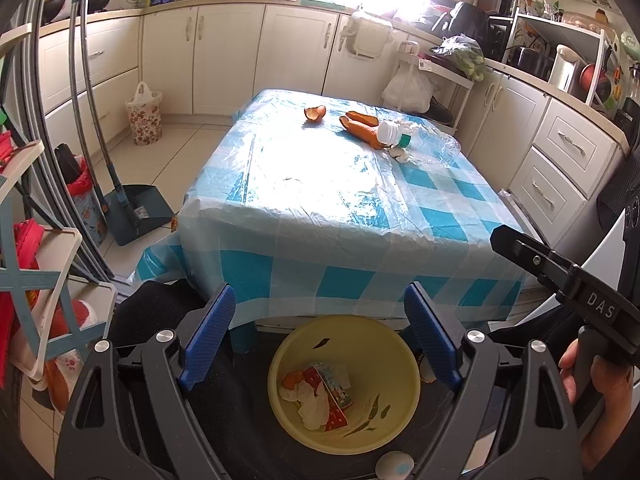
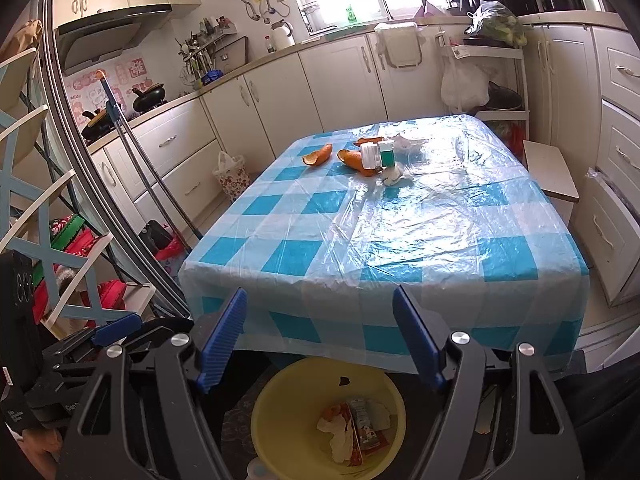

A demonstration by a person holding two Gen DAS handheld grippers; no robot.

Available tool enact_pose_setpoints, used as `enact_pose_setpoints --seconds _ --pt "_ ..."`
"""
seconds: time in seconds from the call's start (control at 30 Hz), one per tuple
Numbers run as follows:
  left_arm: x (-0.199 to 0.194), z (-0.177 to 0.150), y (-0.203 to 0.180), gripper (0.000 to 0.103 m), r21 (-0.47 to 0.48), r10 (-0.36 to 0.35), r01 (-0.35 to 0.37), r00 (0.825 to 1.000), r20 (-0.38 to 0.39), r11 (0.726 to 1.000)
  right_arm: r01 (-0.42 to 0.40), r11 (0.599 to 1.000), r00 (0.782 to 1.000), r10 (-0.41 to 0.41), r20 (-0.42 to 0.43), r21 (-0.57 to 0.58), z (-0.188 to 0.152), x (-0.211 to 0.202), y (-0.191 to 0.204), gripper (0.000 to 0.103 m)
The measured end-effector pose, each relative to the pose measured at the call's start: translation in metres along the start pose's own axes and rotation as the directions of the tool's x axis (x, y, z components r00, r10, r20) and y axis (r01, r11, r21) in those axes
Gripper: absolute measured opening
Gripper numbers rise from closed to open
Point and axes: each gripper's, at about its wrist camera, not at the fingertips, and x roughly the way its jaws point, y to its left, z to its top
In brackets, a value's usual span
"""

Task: Collect trash
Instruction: 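Move both open tools back over the table toward the remaining trash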

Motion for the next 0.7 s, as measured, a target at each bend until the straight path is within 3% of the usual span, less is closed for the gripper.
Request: enact_pose_setpoints --seconds 0.3,0.7 --pt "-0.018 0.024 0.006 0.085 -0.035 -0.004 0.007 0.997 0.074 0.999 -0.003 1.0 1.0 0.002 0.03 0.007 0.008 -0.004 -0.005 0.073" --pt "0.006 0.07 0.009 0.085 -0.045 -0.015 0.017 0.998 0.061 0.999 0.01 1.0 0.999 -0.01 -0.031 0.018 0.038 0.018 -0.02 0.073"
